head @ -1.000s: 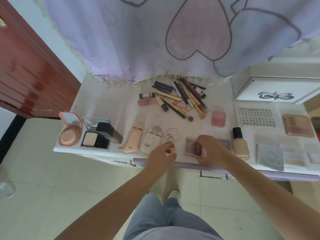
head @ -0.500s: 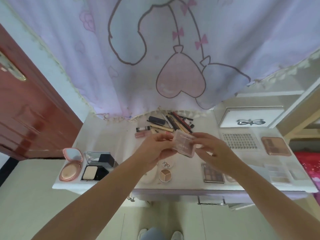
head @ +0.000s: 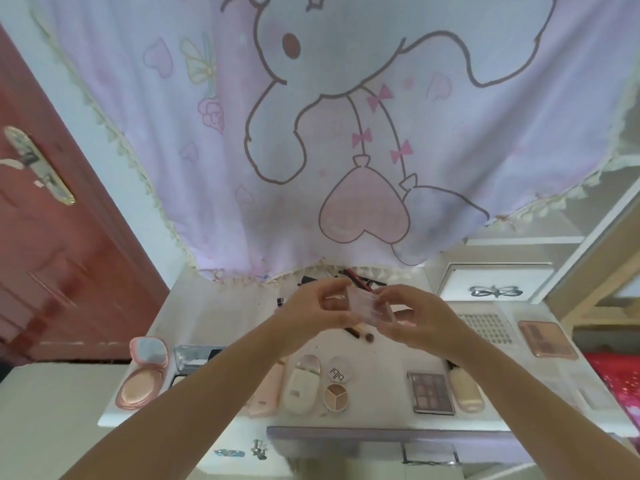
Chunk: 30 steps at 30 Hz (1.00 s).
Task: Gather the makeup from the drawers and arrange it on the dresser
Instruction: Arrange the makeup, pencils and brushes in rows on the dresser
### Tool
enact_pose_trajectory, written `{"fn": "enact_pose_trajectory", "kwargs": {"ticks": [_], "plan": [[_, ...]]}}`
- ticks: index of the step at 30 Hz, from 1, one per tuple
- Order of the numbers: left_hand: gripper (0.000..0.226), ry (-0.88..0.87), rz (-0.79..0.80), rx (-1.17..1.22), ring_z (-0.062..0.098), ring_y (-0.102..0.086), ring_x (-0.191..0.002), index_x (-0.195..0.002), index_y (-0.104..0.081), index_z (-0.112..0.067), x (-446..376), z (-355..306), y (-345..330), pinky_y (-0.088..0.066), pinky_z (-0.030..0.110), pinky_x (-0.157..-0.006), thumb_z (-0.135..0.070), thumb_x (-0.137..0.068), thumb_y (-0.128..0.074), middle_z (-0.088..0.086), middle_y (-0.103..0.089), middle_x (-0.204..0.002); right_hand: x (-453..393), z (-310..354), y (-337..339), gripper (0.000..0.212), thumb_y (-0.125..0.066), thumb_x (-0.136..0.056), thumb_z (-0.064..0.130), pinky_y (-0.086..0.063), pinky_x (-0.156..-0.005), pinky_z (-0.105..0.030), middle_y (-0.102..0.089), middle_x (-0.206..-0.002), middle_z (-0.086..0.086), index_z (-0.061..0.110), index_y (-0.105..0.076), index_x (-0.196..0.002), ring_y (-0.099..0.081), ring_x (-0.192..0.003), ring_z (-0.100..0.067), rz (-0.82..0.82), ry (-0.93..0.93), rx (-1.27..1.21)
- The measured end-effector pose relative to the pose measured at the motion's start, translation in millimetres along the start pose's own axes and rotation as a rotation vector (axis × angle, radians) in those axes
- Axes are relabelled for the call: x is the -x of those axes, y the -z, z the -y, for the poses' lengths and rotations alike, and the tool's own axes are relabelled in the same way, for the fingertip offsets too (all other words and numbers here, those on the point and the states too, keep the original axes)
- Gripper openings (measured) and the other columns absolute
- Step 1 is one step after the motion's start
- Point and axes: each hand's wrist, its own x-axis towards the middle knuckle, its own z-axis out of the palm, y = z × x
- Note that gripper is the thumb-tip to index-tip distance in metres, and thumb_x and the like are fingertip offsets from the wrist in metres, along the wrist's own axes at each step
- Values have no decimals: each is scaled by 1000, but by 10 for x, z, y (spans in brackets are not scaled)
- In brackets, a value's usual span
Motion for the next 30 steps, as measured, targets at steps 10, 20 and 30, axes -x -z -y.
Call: {"fn": "enact_pose_trajectory", "kwargs": {"ticks": [10, 20, 30], "plan": [[46, -52, 22, -88, -1, -67, -72, -99, -60, -26, 19, -107, 241, -51, 35, -80, -6, -61, -74, -16, -72, -74, -79, 266, -103, 29, -75, -66, -2, -49, -65, -9, -60, -94, 13, 23, -62, -74, -61, -74, -2, -58, -9, 35], [51, -75, 62, -51, 1, -67, -76, -99, -58, -21, 163, 110, 219, -55, 17, -68, 2, -57, -75, -8, -67, -89, 189, 155, -272, 24, -81, -39, 18, -54, -76, -18, -68, -87, 12, 24, -69, -60, -68, -82, -7, -134, -42, -169], [63, 52, 133, -46, 1, -66, -76, -125, -47, -6, 161, 406, 51, -55, 14, -66, 14, -69, -68, -1, -63, -96, 319, -127, -261, 24, -82, -37, 15, -51, -71, -10, -67, -81, 13, 30, -71, -54, -65, -78, 5, -75, -67, -151]]}}
